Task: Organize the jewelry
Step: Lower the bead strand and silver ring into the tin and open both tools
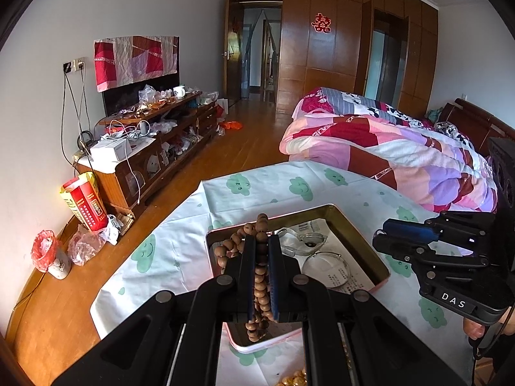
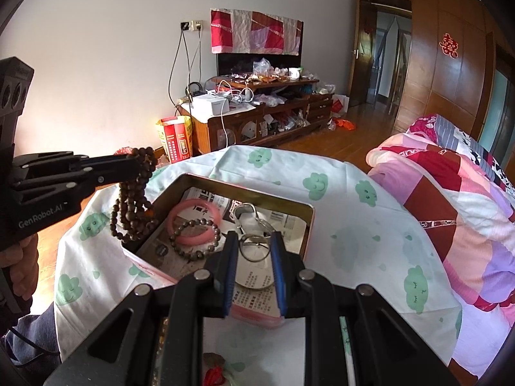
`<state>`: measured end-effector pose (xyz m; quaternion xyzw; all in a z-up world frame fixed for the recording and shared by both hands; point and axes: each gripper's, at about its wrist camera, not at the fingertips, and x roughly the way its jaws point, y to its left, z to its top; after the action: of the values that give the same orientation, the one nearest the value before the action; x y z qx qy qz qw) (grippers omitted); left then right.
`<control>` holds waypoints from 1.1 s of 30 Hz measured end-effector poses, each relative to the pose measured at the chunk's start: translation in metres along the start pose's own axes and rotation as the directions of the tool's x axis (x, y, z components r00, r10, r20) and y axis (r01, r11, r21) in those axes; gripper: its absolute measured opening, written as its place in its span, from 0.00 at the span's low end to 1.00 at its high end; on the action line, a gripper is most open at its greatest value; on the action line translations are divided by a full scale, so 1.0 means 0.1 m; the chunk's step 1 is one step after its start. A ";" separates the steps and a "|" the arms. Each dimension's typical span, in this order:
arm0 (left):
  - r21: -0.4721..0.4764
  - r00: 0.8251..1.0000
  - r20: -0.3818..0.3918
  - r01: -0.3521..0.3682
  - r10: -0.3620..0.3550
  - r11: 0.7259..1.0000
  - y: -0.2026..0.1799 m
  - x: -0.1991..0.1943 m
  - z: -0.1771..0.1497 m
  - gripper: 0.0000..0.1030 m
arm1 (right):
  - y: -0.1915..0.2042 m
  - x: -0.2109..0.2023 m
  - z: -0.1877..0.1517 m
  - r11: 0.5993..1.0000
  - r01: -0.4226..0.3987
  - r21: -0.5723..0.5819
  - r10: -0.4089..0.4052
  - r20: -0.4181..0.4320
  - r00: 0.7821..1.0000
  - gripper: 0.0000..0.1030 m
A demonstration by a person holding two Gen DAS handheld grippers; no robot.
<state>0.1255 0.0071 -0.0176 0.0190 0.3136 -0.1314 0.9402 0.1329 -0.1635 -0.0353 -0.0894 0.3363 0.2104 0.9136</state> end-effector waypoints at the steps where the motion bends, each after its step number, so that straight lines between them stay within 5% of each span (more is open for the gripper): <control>1: 0.000 1.000 -0.003 -0.001 0.001 1.000 0.00 0.02 0.00 0.06 | 0.00 0.02 0.01 1.000 0.000 0.000 0.000 -0.002 1.000 0.22; 33: 0.000 0.996 -0.088 0.012 -0.012 1.000 -0.05 0.46 -0.08 0.06 | 0.05 0.42 0.04 1.000 0.000 0.004 0.001 -0.059 0.998 0.22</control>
<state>0.1554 -0.0073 -0.0511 0.0231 0.3546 -0.1362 0.9247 0.1618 -0.1446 -0.0597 -0.0935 0.3634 0.2072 0.9035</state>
